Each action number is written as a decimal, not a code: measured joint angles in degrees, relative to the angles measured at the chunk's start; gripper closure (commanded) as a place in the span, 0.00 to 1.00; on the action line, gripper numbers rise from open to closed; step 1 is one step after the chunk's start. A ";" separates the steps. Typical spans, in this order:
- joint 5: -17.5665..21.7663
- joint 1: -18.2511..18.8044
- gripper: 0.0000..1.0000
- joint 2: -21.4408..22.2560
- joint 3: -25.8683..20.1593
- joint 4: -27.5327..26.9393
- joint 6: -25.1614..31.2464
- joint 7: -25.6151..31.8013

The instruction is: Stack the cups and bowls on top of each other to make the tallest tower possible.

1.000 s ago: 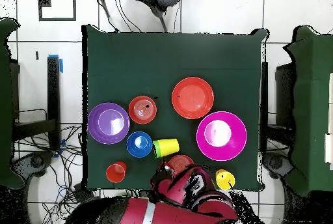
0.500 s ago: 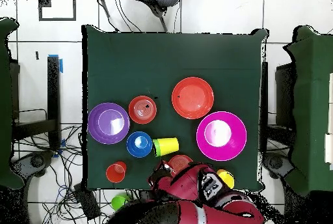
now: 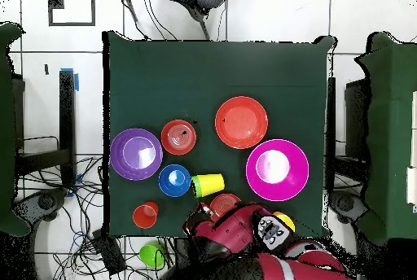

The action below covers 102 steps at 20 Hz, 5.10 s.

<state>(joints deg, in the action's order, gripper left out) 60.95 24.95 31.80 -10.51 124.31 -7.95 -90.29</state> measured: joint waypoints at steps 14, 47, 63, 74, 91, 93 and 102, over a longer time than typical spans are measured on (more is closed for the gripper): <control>-8.58 -16.40 0.00 3.50 13.01 0.83 -15.16 0.00; -28.86 -39.21 0.00 -8.33 41.89 -2.15 -31.84 -0.01; -33.87 -43.37 0.00 -19.74 45.22 -3.93 -36.94 -0.01; -28.43 -40.62 0.00 -18.57 43.96 -3.93 -38.97 -0.01; -24.53 -36.70 0.00 -15.55 39.84 -3.93 -39.89 -0.01; -24.53 -36.73 0.00 -15.94 39.85 -3.93 -40.37 -0.01; -27.48 -37.53 0.00 -17.86 40.16 -3.93 -43.80 -0.01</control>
<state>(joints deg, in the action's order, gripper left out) 33.47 -12.57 13.95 29.65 120.38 -51.75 -90.30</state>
